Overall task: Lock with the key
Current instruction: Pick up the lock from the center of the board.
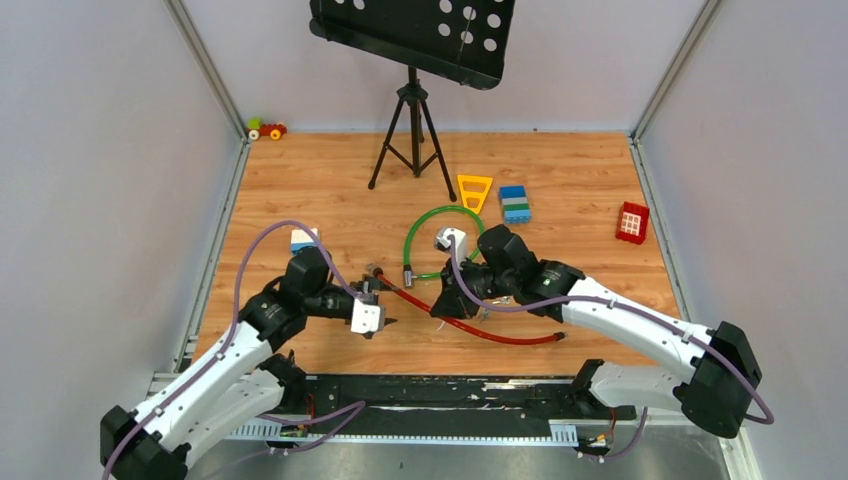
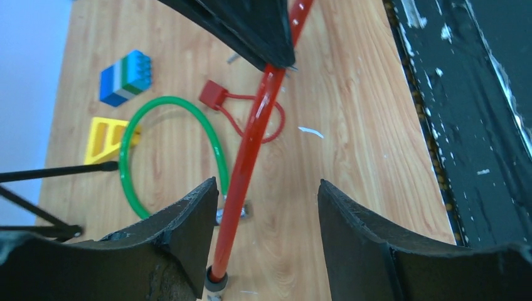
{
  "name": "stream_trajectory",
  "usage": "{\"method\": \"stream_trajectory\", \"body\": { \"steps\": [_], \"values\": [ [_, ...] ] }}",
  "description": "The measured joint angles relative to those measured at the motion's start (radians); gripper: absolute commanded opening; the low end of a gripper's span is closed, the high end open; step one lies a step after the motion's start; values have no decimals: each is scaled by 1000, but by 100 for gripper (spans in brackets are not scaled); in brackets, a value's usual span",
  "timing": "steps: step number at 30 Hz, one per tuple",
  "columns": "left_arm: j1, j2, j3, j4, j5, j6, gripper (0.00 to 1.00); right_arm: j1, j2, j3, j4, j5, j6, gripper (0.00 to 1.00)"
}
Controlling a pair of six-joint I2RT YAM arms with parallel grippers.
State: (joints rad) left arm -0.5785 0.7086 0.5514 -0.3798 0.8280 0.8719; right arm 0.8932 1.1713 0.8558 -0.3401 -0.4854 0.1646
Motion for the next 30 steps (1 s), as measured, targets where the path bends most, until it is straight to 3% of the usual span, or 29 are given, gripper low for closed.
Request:
{"method": "stream_trajectory", "body": {
  "steps": [6,13,17,20,23,27,28,30],
  "values": [
    [-54,122,2,-17,-85,69,63,0,-9,-6,-5,-49,2,0],
    [-62,169,2,80,-205,60,61,0,-30,-8,-9,-84,2,0],
    [-63,172,2,129,-233,46,45,0,-32,-8,-7,-89,2,0],
    [-69,189,2,136,-235,43,44,-3,-37,-11,-5,-89,2,0],
    [-77,210,2,129,-235,49,34,-3,-48,-23,-2,-90,3,0],
    [-99,219,2,106,-231,60,3,-3,-52,-28,0,-83,3,1],
    [-101,219,2,101,-231,58,0,-3,-55,-30,1,-80,2,7],
    [-103,224,3,95,-232,55,0,-4,-60,-36,2,-67,-6,28]
  ]
}}
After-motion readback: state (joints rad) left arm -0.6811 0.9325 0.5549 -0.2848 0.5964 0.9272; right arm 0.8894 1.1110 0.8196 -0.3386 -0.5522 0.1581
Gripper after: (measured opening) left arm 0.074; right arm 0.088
